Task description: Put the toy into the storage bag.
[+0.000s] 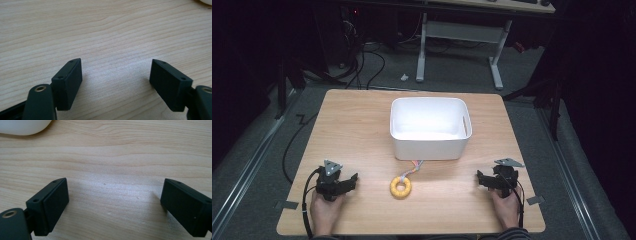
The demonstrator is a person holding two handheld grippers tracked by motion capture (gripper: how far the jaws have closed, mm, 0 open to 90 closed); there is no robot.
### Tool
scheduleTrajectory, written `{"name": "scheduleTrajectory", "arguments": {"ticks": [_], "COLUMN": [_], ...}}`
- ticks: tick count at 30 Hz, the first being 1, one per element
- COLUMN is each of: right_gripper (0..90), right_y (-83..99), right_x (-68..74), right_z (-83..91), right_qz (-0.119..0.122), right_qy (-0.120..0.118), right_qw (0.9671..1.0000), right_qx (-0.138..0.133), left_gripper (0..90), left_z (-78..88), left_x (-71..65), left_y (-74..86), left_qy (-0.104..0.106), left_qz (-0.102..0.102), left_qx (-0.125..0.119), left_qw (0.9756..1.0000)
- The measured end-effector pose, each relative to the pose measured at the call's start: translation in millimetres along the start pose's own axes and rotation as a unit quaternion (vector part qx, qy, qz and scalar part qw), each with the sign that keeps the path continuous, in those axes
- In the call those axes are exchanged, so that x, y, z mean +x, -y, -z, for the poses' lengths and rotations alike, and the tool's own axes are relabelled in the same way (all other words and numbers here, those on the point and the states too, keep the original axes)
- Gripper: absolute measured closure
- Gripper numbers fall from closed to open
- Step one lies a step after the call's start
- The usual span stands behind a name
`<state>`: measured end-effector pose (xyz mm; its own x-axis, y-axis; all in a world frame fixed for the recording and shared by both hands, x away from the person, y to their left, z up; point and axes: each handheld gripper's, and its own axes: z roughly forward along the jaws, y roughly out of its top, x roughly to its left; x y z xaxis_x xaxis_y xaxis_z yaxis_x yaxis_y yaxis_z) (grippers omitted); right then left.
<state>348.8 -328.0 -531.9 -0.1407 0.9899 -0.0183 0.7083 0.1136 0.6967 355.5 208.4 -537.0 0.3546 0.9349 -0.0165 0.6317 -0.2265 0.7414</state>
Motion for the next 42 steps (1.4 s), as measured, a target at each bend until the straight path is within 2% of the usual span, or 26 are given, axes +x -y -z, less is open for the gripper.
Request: {"name": "scheduleTrajectory", "arguments": {"ticks": [3,4,15,20,29,42], "right_gripper": [10.5,14.7,16.9,21.3,21.7,22.7], "right_y": [0.7,1.4,2.4,3.3,3.2,3.3], "right_x": [0.5,0.5,1.1,1.7,1.6,1.8], "right_z": [0.9,1.9,3.3,4.6,4.5,4.8], "right_qz": [-0.001,0.001,0.004,0.009,0.01,0.012], "right_qy": [0.0,0.0,-0.003,-0.009,-0.01,-0.011], "right_qw": [1.0,1.0,0.9999,0.9998,0.9998,0.9998], "right_qx": [-0.001,-0.006,-0.01,-0.013,-0.014,-0.014], "left_gripper": [26.6,26.6,26.1,25.0,24.9,19.3], "left_z": [0.0,0.0,-0.3,-1.7,-1.5,-2.3], "left_x": [0.0,-0.1,-0.6,-0.7,-0.1,-1.0], "left_y": [0.0,0.0,-0.2,-1.6,-1.3,-1.7], "left_qy": [0.0,0.0,-0.002,-0.004,-0.002,0.008], "left_qz": [0.0,0.0,0.001,0.003,0.001,-0.008], "left_qx": [0.0,0.0,0.0,0.002,0.001,0.006], "left_qw": [1.0,1.0,1.0,1.0,1.0,0.9999]}}
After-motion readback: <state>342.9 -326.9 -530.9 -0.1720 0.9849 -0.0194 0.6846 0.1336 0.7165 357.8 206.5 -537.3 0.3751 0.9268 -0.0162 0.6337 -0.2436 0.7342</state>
